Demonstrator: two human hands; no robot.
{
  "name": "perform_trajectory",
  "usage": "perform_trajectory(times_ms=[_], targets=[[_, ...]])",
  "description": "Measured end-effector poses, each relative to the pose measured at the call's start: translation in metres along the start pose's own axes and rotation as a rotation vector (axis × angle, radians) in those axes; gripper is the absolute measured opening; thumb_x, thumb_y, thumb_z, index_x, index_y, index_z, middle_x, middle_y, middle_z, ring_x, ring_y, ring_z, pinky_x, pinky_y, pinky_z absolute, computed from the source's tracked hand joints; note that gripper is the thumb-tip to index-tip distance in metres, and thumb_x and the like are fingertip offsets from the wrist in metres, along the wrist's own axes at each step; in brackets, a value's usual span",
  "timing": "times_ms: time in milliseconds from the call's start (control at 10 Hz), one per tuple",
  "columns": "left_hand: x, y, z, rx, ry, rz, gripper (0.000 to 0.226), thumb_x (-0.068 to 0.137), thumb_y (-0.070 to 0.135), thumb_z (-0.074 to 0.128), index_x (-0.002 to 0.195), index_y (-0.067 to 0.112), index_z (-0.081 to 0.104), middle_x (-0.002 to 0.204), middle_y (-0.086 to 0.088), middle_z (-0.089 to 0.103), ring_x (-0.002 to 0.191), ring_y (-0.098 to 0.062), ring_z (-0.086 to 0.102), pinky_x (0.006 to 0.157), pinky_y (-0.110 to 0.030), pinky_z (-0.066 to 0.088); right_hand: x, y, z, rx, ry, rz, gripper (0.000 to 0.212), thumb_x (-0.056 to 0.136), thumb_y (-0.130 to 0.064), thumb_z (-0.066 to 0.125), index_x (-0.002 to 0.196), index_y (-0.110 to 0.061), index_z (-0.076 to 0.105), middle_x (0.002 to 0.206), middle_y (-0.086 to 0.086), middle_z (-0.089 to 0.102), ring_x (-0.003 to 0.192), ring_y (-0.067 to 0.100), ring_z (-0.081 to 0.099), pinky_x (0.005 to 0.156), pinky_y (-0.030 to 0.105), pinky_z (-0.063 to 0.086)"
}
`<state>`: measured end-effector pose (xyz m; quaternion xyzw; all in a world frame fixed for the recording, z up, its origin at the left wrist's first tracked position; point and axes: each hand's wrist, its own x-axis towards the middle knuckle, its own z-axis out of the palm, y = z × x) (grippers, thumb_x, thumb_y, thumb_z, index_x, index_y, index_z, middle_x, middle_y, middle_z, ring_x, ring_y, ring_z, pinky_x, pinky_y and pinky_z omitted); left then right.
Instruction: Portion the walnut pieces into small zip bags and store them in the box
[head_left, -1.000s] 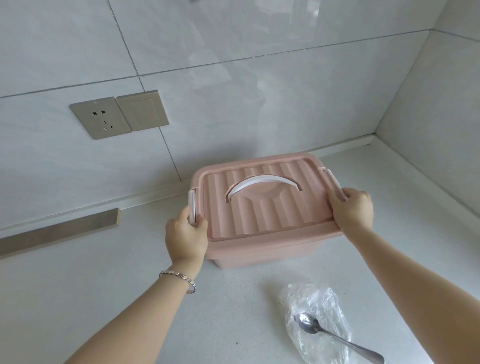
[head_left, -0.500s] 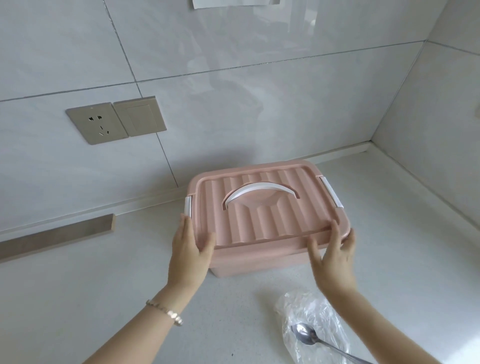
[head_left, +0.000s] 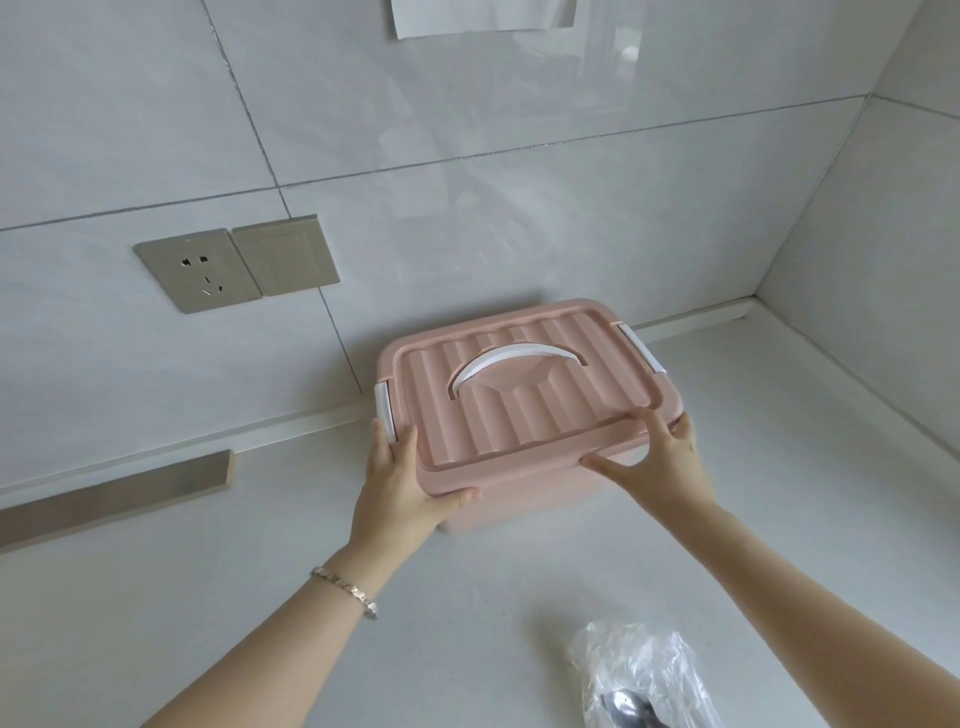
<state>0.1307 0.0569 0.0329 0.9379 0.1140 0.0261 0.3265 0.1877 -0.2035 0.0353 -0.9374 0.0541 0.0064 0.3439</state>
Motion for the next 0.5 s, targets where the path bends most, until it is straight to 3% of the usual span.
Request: perform_trajectory(times_ms=[300, 400, 500], targets=[[0.024, 0.001, -0.003, 0.079, -0.098, -0.047, 0.106, 0.074, 0.052, 0.067, 0.147, 0.015, 0.0, 0.152, -0.013, -0.022, 0.143, -0.025, -0.007, 0.113, -0.034, 0.016, 0.023, -0.013, 0.009, -0.133, -0.037, -0.014, 0.075, 0.068, -0.056, 0.07, 0.127, -0.024, 0.037, 0.122, 0.009, 0.029, 0.092, 0.029, 0.055, 0.067, 0.03, 0.042], [0.023, 0.009, -0.012, 0.358, -0.229, -0.072, 0.094, 0.085, 0.057, 0.049, 0.147, 0.015, -0.007, 0.151, -0.02, -0.022, 0.142, -0.031, -0.015, 0.116, -0.04, 0.004, 0.015, -0.02, -0.001, -0.36, -0.138, 0.057, 0.072, 0.084, -0.042, 0.061, 0.137, -0.02, 0.019, 0.119, 0.013, 0.046, 0.096, 0.03, 0.058, 0.067, 0.033, 0.044], [0.022, 0.036, -0.034, 0.389, -0.305, 0.036, 0.069, 0.093, 0.037, 0.044, 0.148, 0.02, 0.005, 0.157, -0.007, 0.001, 0.144, -0.023, 0.001, 0.115, -0.042, 0.013, 0.004, -0.035, -0.021, -0.516, -0.221, 0.067, 0.048, 0.089, -0.029, 0.052, 0.131, -0.016, 0.033, 0.113, 0.005, 0.055, 0.102, 0.025, 0.057, 0.069, 0.027, 0.04]])
